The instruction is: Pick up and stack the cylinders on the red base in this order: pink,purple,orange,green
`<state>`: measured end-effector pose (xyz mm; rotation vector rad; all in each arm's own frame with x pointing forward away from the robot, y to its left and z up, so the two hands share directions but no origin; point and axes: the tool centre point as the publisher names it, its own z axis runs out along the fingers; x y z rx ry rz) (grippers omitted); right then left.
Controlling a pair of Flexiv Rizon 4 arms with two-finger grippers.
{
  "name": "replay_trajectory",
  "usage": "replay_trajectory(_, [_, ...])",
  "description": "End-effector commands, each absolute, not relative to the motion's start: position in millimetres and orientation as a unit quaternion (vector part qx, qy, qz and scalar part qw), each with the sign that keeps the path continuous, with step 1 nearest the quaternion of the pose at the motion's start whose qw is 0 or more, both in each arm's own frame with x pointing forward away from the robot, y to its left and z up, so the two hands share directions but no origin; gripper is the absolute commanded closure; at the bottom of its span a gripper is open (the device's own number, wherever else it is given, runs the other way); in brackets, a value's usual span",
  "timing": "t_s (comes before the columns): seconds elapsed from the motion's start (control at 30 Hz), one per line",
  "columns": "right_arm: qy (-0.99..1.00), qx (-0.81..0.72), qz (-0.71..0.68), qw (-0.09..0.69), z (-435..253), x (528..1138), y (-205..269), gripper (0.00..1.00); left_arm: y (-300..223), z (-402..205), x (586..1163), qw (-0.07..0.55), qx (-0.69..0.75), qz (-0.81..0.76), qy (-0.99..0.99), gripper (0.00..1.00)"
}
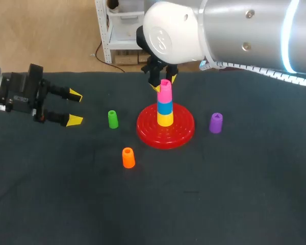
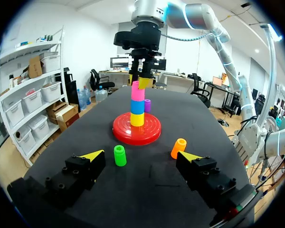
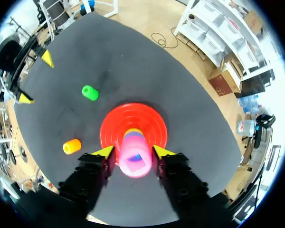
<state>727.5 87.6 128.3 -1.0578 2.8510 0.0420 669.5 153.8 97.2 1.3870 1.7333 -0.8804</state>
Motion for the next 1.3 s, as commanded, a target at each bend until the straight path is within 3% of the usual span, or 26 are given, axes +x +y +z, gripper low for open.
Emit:
replay_trajectory(0.03, [0.935,-0.341,0.013,0.095,134,720,78,0.0,154,97,669,0.368,0.54,-0.342,0.675,0.0])
replay_trajectory(0.33, [0.937,-0.3,0.012,0.178,167,720,48,0.0,154,97,669,0.368,0.54,-0.342,0.675,0.0])
replay_trajectory(0.53, [0.944,-0.269,0.023,0.19,163,708,10,0.0,154,97,669,0.368,0.54,-0.342,0.675,0.0])
replay_trajectory(0.83, [0.964,-0.226,0.03,0.137,102,697,-44,0.0,154,97,669,0.368,0.54,-0.342,0.675,0.0])
replay_trajectory(1.3, [0.978,-0.194,0.031,0.069,31,720,-66,0.0,154,97,669,0.368,0.54,-0.342,0.675,0.0])
